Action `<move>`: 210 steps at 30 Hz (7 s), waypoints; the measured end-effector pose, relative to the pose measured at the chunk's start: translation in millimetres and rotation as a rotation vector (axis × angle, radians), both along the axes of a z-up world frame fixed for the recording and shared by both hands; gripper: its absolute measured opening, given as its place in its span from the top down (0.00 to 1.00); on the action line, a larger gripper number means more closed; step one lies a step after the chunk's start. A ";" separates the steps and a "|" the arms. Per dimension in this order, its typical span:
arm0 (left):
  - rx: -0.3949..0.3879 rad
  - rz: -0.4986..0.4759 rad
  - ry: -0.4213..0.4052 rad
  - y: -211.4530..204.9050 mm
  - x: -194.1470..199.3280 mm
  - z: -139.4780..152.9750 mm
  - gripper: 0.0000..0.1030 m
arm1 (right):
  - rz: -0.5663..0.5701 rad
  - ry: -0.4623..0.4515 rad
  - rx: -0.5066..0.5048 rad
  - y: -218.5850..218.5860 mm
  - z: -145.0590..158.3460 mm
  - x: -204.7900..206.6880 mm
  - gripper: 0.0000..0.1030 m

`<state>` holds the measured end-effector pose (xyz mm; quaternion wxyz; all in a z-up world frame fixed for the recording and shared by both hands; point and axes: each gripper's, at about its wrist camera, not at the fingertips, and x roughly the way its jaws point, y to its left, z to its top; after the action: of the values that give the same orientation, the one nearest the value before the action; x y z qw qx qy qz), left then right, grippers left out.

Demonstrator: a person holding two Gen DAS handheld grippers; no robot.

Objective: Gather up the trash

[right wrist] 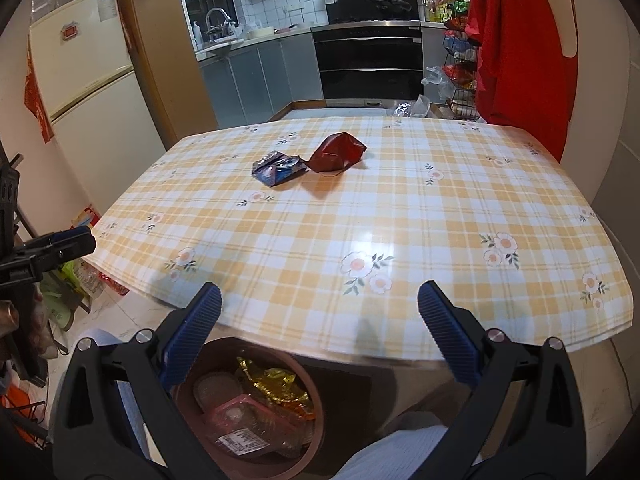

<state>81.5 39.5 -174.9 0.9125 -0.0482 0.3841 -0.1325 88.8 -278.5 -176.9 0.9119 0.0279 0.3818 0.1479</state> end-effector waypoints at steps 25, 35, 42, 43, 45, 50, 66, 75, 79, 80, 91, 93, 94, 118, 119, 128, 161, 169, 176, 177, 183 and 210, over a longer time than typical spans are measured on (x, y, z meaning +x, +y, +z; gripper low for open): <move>0.308 -0.286 -0.008 -88.2 257.9 -107.0 0.43 | -0.105 0.113 0.070 -20.3 -66.6 197.7 0.06; 0.382 -0.298 -0.015 -103.0 293.7 -130.4 0.47 | -0.089 0.133 0.072 -17.0 -80.1 227.9 0.06; 0.364 -0.293 -0.015 -94.0 294.4 -132.4 0.60 | -0.063 0.126 0.074 -3.0 -79.0 240.4 0.06; 0.344 -0.290 -0.017 -90.2 292.1 -130.8 0.60 | -0.059 0.123 0.076 -0.8 -78.2 242.7 0.06; 0.313 -0.279 -0.014 -84.2 286.9 -127.4 0.60 | -0.052 0.121 0.076 2.6 -77.8 247.5 0.06; 0.259 -0.232 -0.038 -63.6 268.9 -112.7 0.60 | -0.022 0.116 0.072 20.2 -78.4 268.1 0.06; 0.143 -0.066 -0.068 7.8 217.6 -87.5 0.60 | -0.217 0.190 0.106 67.7 -107.5 374.6 0.06; 0.085 -0.046 -0.073 17.6 193.1 -80.4 0.60 | -0.179 0.240 0.135 69.9 -115.2 361.2 0.28; 0.074 -0.036 -0.079 19.3 181.1 -75.0 0.60 | -0.158 0.214 0.125 68.4 -106.1 344.4 0.29; 0.070 -0.034 -0.078 20.2 179.2 -73.9 0.60 | -0.152 0.206 0.122 68.2 -103.3 340.3 0.29; 0.034 -0.020 -0.093 22.0 139.0 -51.5 0.60 | -0.054 0.059 0.049 66.3 -50.9 263.2 0.29; 0.032 -0.020 -0.099 21.4 131.1 -45.5 0.60 | -0.043 0.035 0.042 64.7 -40.3 245.1 0.29; 0.031 -0.021 -0.102 20.9 126.1 -42.3 0.60 | -0.038 0.028 0.042 64.1 -36.2 238.4 0.29; -0.010 -0.042 -0.142 7.6 18.7 9.1 0.60 | 0.070 -0.145 0.029 57.7 37.2 59.5 0.29; -0.012 -0.043 -0.140 7.0 14.5 9.4 0.60 | 0.078 -0.139 0.039 56.2 37.0 50.0 0.29; -0.035 -0.048 -0.125 4.5 -37.3 11.1 0.60 | 0.107 -0.064 0.081 46.4 17.3 -17.2 0.29; -0.067 -0.226 -0.031 -43.6 -80.2 -15.3 0.59 | 0.006 -0.079 0.079 12.5 20.9 -39.8 0.06; -0.023 -0.216 0.003 -48.5 -76.2 -33.3 0.28 | 0.011 -0.060 0.044 17.3 11.8 -42.0 0.06; -0.018 -0.088 -0.027 -23.7 -72.7 -27.4 0.14 | -0.004 -0.067 0.000 21.4 10.5 -42.9 0.06; -0.008 -0.067 -0.038 -20.7 -72.7 -24.6 0.12 | -0.005 -0.070 -0.008 22.4 11.9 -42.9 0.06; 0.046 -0.003 -0.107 -10.8 -67.6 3.0 0.08 | 0.000 -0.091 -0.038 29.7 32.5 -39.5 0.06; 0.149 0.062 -0.400 -5.9 -69.9 135.6 0.06 | -0.064 -0.270 -0.088 39.7 142.7 -43.7 0.06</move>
<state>11.6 33.6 -39.3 0.9751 0.0350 0.2027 -0.0824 45.0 -238.7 -34.2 0.9596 -0.0204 0.2605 0.1042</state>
